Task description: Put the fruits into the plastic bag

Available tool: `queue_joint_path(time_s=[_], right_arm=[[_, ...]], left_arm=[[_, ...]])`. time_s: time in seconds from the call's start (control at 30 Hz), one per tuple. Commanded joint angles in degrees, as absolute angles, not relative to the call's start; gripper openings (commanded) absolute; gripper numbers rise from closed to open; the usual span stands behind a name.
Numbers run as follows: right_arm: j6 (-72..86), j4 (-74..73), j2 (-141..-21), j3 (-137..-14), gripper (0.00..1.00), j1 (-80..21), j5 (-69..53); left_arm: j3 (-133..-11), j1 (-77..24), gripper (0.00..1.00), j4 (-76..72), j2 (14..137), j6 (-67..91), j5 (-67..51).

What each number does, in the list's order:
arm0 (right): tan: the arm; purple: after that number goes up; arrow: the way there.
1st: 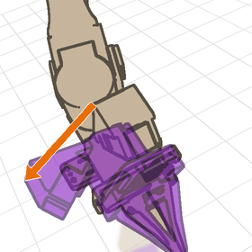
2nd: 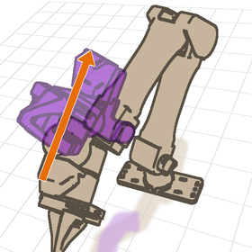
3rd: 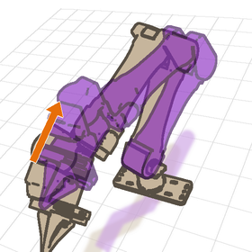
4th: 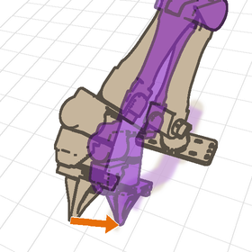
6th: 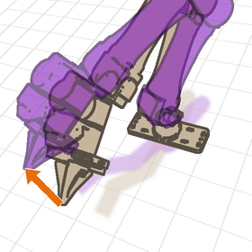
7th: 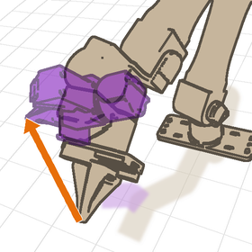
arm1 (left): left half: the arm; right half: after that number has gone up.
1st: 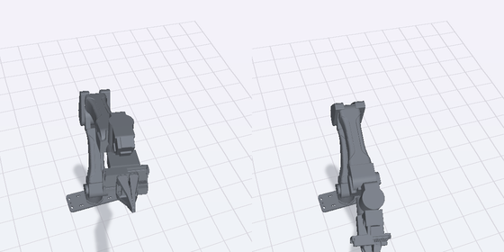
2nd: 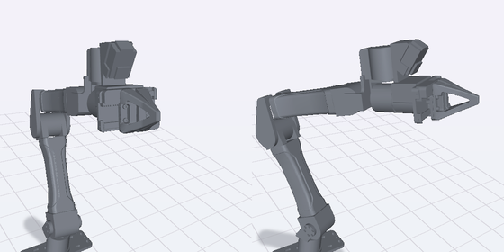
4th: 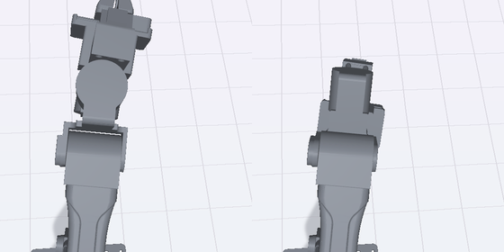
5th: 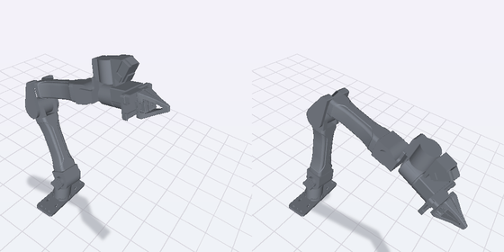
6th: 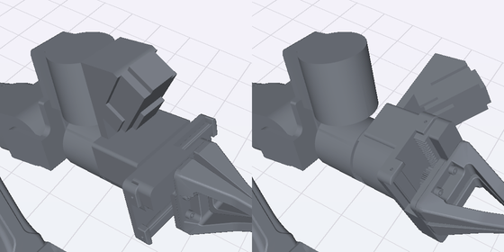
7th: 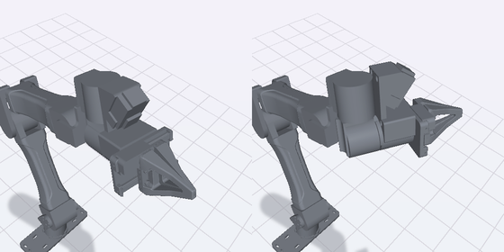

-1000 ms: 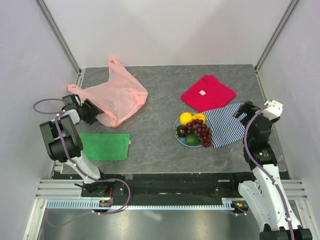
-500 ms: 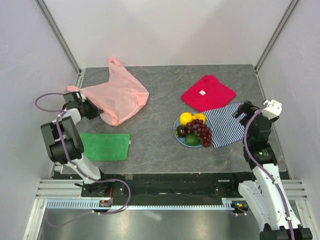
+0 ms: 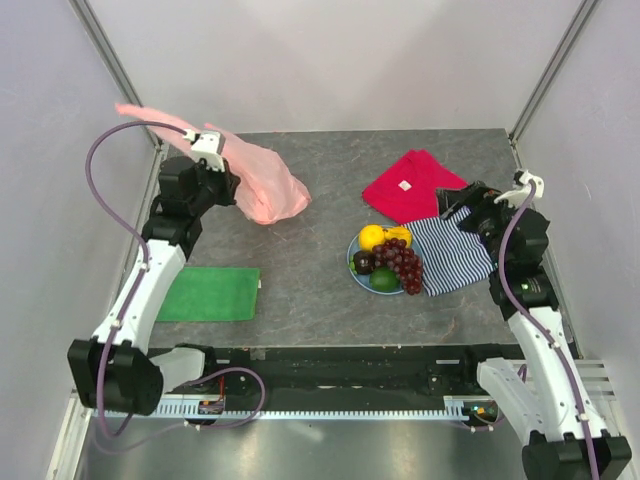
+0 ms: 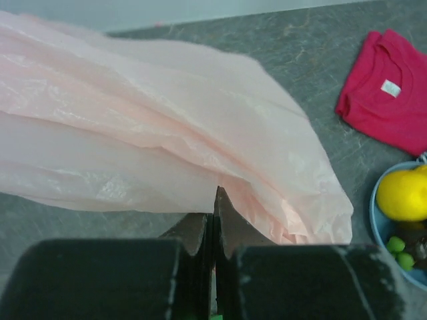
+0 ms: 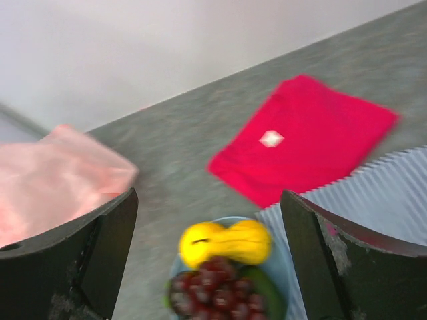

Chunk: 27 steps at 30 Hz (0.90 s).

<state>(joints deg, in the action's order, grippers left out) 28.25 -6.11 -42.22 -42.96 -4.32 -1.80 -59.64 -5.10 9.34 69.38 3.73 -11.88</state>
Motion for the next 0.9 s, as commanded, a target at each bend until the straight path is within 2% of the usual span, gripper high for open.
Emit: queue_joint_path(time_s=[0.0, 0.17, 0.33, 0.4, 0.63, 0.87], right_arm=[[39.5, 7.3, -46.5, -44.9, 0.95, -5.7, -18.8], [40.1, 9.6, -50.8, -48.9, 0.96, -13.9, -17.7], [47.1, 21.6, -58.4, -49.6, 0.98, -16.7, -27.3], [47.6, 22.1, -61.4, -50.8, 0.98, -17.0, -29.4], [37.5, 12.0, -65.5, -59.6, 0.98, -18.6, -32.6], [27.2, 2.3, -73.5, -70.0, 0.98, -22.9, -33.3]], left_arm=[[-58.0, -10.4, 0.01, 9.2, 61.2, -12.7, -10.0], [-52.3, -19.1, 0.02, 8.7, 50.6, -21.4, -9.1], [-49.3, -32.3, 0.02, 10.9, 47.6, -26.9, -1.4], [-48.7, -35.2, 0.02, 11.3, 47.5, -27.4, -0.2], [-50.4, -42.6, 0.02, 16.0, 52.6, -26.8, -3.6], [-51.9, -44.3, 0.01, 18.5, 54.9, -25.1, -9.3]])
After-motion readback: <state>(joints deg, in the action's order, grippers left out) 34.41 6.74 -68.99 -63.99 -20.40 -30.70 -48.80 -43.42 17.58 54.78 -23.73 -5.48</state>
